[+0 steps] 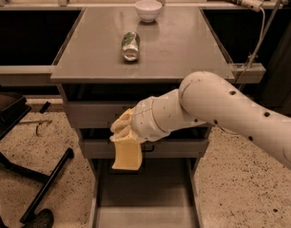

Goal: Pick sponge from bottom drawer and place on counter

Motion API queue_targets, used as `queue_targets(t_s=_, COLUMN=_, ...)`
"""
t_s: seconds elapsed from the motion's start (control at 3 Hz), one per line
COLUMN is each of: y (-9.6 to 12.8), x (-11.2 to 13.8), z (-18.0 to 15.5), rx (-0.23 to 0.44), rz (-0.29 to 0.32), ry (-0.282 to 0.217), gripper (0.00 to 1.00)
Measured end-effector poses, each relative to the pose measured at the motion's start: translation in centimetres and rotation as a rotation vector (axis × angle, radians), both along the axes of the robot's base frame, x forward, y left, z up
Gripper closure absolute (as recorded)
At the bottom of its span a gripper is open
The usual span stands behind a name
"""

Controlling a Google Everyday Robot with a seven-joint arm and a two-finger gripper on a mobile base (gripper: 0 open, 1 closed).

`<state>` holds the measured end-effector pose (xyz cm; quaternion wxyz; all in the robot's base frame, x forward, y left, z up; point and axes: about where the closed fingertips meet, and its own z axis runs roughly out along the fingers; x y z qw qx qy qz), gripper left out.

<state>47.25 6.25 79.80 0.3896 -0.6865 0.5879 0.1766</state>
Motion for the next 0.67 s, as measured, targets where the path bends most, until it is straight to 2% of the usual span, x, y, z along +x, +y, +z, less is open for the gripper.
queue_targets(t_s=0.33, y=-0.4, x=1.6, z=1.5, rx=-0.015, rz=-0.006, ry=-0.015, gripper=1.0)
queue_targets(t_s=0.67, y=-4.3, x=5.7, z=5.6, rx=-0.011, rz=-0.085, ry=-0.068, gripper=1.0)
